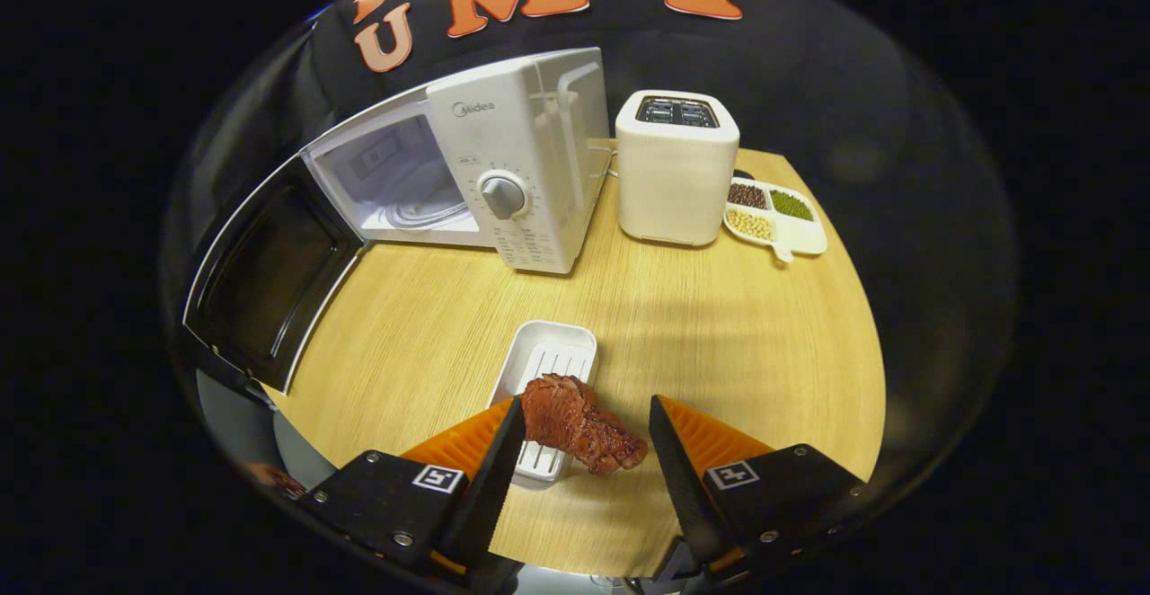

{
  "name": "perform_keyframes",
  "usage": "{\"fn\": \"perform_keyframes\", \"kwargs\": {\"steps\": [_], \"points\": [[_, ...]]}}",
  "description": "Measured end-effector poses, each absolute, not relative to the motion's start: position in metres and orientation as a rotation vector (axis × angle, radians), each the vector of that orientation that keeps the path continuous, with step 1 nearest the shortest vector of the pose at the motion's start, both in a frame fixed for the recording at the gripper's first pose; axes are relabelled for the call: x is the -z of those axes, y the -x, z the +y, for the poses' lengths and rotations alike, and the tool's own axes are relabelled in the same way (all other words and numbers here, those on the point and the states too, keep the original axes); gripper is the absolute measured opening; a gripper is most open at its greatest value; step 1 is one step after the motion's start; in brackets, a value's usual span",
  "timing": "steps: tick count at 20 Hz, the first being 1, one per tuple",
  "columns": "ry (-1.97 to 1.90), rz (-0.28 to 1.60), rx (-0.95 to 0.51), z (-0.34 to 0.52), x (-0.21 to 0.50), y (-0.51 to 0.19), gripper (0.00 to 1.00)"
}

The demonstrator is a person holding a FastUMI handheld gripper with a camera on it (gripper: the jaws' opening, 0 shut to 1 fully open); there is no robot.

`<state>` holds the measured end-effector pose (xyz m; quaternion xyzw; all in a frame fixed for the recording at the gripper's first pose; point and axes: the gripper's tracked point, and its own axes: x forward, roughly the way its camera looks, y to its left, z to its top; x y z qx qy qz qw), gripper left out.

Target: Open the microwave, put the food inside, and close the microwave door.

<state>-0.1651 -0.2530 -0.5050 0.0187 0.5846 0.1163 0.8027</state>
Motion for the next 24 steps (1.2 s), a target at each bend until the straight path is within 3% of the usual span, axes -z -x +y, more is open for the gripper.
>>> {"fn": "perform_keyframes", "kwargs": {"steps": [2,7,12,16,19,24], "points": [[-0.074,1.313,-0.241,-0.259,0.522,0.166,0.82],[-0.223,1.439,-0.295,-0.251,0.535,0.174,0.61],[-0.332,1.526,-0.315,-0.248,0.535,0.183,0.47],[-0.389,1.524,-0.338,-0.240,0.526,0.181,0.37],[-0.445,1.508,-0.347,-0.231,0.516,0.179,0.22],[-0.487,1.437,-0.273,-0.219,0.501,0.169,0.13]]}}
